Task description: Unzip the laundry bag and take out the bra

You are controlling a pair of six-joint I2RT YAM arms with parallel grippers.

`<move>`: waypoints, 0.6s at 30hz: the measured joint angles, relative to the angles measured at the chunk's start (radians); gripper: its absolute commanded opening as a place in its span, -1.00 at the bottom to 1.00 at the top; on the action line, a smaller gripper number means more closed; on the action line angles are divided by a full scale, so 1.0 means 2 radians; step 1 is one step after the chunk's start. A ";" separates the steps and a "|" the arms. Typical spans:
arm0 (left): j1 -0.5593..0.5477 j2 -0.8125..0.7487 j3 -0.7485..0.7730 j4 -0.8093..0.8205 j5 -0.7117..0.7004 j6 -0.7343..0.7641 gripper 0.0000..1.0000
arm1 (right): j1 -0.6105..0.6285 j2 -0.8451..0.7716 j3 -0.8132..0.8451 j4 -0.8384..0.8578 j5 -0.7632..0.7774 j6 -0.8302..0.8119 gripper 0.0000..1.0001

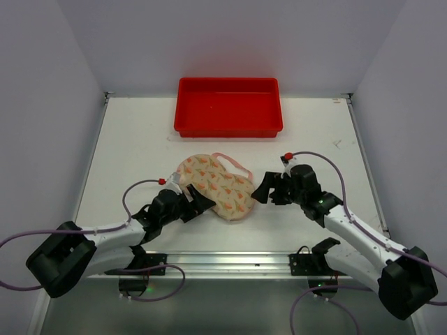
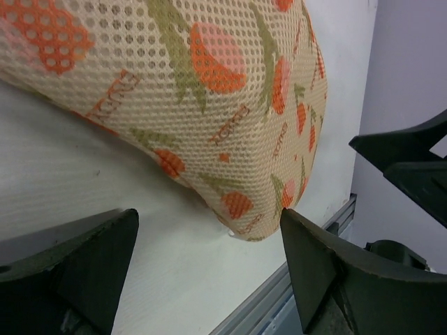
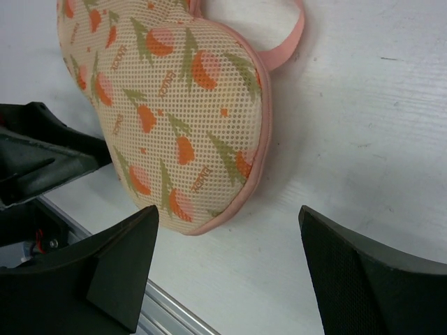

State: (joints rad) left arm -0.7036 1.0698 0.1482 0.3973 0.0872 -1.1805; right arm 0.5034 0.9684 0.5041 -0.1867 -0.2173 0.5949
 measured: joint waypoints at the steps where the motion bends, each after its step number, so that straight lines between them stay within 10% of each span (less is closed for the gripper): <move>1: 0.000 0.013 0.000 0.015 -0.004 -0.004 0.56 | 0.000 -0.008 -0.006 0.006 -0.004 0.000 0.65; 11: -0.019 0.142 0.006 0.141 -0.015 -0.040 -0.91 | 0.012 -0.063 -0.056 0.062 -0.020 -0.016 0.61; 18: -0.043 0.143 0.029 0.163 -0.031 -0.070 -1.00 | 0.073 -0.081 -0.070 0.088 -0.008 -0.019 0.51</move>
State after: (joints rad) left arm -0.7891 1.3556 0.2070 0.7235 0.0250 -1.3209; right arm 0.6502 0.8059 0.3637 -0.0101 -0.2333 0.5568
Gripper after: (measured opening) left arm 0.012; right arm 0.773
